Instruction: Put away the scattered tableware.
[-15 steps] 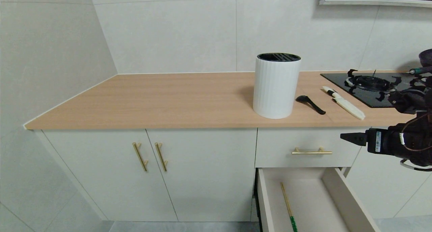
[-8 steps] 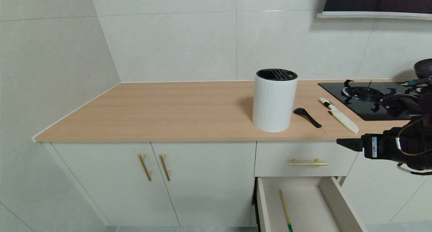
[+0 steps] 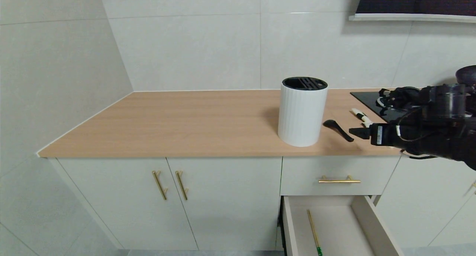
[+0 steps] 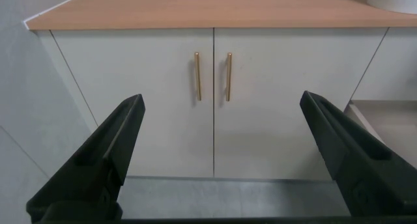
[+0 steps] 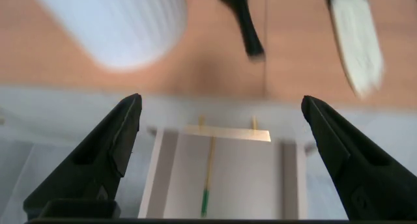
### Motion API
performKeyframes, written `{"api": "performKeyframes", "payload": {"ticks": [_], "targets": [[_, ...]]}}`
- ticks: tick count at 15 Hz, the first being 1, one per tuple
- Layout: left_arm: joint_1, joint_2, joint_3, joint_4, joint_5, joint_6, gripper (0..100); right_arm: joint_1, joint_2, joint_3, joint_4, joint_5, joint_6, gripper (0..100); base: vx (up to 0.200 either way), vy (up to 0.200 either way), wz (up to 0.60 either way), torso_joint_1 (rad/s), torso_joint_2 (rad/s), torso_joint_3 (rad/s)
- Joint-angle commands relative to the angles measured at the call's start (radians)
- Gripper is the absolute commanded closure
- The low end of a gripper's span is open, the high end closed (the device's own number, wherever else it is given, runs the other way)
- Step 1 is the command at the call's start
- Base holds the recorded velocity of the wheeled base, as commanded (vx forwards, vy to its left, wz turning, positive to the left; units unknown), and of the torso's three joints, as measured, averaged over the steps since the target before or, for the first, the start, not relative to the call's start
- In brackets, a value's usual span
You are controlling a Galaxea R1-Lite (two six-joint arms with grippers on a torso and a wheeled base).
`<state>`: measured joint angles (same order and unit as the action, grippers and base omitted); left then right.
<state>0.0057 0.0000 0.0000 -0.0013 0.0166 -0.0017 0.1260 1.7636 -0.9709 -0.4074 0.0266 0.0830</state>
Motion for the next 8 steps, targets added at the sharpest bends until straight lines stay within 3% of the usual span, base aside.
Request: {"api": "performKeyframes", "payload": {"ticks": [1, 4, 8], "targets": [[0.0, 0.002, 0.0, 0.0, 0.0, 0.0, 0, -0.039, 0.227, -0.181, -0.011, 0.03, -0.003, 0, 0.0, 0.0, 0.0, 0.0, 0.0, 0.0], [0.0, 0.002, 0.0, 0.0, 0.0, 0.0, 0, -0.078, 0.318, -0.276, -0.001, 0.119, -0.094, 0, 0.0, 0.0, 0.0, 0.0, 0.0, 0.0], [0.0, 0.002, 0.0, 0.0, 0.0, 0.0, 0, -0.083, 0.396, -0.316, -0.008, 0.122, -0.147, 0, 0.0, 0.0, 0.0, 0.0, 0.0, 0.0]]}}
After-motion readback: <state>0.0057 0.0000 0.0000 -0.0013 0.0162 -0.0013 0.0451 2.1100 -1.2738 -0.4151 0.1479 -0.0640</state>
